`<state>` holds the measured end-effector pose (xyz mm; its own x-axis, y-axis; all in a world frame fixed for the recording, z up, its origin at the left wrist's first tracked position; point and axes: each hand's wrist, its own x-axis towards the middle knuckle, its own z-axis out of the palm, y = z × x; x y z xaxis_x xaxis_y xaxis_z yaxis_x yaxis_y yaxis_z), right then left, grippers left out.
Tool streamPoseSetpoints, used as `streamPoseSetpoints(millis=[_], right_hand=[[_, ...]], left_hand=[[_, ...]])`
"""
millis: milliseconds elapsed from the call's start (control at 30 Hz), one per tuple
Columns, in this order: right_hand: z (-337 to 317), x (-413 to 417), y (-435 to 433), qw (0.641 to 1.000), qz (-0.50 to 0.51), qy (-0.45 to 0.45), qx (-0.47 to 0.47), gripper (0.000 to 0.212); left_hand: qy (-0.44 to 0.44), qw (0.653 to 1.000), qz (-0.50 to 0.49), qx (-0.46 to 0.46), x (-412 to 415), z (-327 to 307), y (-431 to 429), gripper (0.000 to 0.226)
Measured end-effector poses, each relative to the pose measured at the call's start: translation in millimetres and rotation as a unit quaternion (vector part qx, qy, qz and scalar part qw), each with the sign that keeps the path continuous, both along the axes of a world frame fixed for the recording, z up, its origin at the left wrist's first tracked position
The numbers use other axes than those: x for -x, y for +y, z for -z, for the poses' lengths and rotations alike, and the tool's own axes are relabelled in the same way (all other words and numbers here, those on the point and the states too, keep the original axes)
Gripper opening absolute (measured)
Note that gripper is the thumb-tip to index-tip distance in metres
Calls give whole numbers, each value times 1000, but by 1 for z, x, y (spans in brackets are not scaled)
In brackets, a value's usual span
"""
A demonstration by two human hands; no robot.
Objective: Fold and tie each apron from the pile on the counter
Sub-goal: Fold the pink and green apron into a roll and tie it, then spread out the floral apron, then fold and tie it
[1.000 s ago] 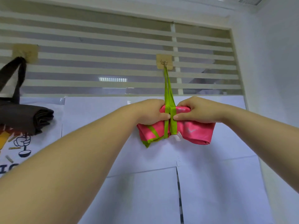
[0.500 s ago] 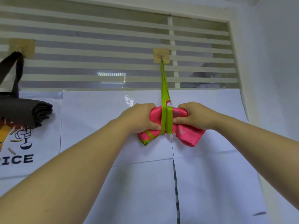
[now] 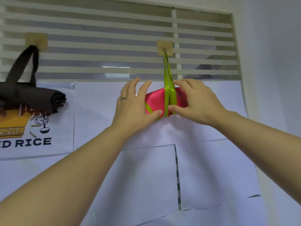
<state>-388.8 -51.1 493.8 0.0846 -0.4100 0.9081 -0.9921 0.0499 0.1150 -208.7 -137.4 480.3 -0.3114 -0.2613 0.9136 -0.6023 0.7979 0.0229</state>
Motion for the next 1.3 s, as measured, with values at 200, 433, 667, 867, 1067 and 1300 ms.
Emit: streamPoseSetpoints(millis=[200, 433, 667, 867, 1067, 1300], right_hand=[[33, -18, 10, 999, -31, 22, 32, 66], [159, -74, 34, 982, -95, -59, -155, 36], [344, -138, 56, 859, -137, -213, -445, 12], [466, -179, 84, 728, -115, -228, -636, 22], [547, -185, 117, 639, -88, -238, -726, 19], [617, -175, 161, 720, 13, -83, -689, 69]], left_hand=[[2, 1000, -3, 13, -12, 28, 22, 78], [40, 996, 53, -53, -55, 156, 54, 48], [-41, 938, 31, -342, -118, 348, 86, 19], [-160, 858, 12, -488, -171, 476, 116, 20], [-275, 811, 7, -517, -213, 545, 135, 24], [-419, 808, -51, -411, -233, 604, 148, 65]])
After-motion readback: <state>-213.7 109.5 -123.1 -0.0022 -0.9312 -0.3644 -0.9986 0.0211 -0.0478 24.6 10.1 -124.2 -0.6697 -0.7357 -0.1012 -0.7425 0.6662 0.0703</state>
